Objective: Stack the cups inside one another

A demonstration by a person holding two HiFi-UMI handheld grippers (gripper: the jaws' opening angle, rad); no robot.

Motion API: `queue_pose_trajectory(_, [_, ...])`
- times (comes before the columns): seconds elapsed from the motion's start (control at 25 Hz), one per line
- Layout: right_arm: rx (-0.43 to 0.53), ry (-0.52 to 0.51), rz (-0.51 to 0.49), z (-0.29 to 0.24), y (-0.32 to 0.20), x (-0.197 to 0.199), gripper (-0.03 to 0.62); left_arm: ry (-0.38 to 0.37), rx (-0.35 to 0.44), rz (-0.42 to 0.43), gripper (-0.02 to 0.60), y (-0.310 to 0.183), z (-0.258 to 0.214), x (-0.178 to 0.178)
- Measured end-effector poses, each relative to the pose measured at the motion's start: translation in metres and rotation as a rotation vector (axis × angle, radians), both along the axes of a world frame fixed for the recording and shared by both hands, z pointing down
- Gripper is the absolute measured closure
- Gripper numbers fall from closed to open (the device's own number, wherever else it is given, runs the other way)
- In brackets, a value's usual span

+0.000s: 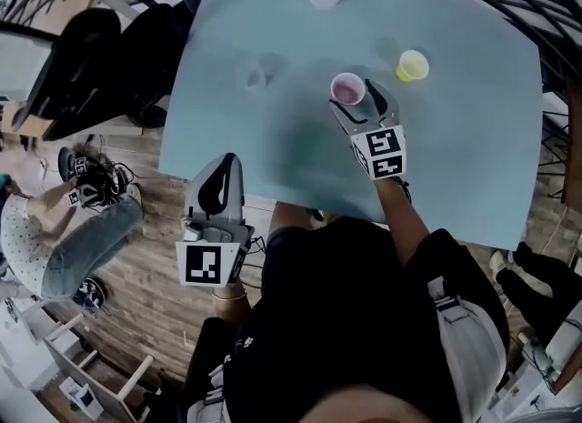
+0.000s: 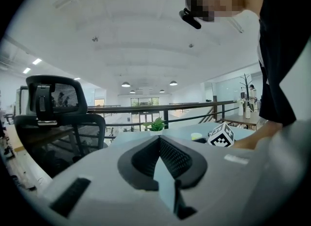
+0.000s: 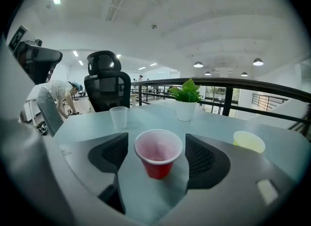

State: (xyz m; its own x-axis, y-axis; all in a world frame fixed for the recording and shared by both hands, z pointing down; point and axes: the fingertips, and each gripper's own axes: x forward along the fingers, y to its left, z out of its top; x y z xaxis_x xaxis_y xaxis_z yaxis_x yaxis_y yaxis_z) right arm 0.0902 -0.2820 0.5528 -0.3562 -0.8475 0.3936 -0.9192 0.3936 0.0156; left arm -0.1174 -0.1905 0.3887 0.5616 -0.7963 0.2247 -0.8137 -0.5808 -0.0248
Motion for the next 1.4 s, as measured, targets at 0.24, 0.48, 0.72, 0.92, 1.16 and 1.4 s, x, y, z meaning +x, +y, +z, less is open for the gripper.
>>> queue_pose_trajectory(0.24, [-0.022,0.022,0.035,0.004,-0.002,-0.001,0.227,-0.002,-0.01,0.012,0.591,-0.008,-0.008,-0.016])
queue_pose_trajectory(0.48, [-0.044,0.017,0.075,0.009,-0.004,-0.003,0.253,-0.023,-0.01,0.066,0.591,-0.025,-0.013,-0.021])
queue_pose_trajectory(0.72, [-0.053,0.036,0.091,0.01,-0.006,-0.002,0.256,-0.021,-0.013,0.092,0.591,-0.038,-0.013,-0.025])
queue_pose_trajectory(0.92, [-0.028,0.009,0.101,-0.007,-0.005,-0.01,0.256,-0.017,-0.014,0.097,0.591,-0.042,-0.017,-0.034])
queue_pose_trajectory(1.16, [0.037,-0.036,0.055,-0.044,-0.013,-0.04,0.256,-0.009,-0.008,0.096,0.591,-0.045,-0.021,-0.047])
queue_pose_trajectory(1.4, [0.077,-0.049,-0.016,-0.068,-0.031,-0.076,0.256,0.016,-0.009,0.072,0.591,-0.053,-0.02,-0.064])
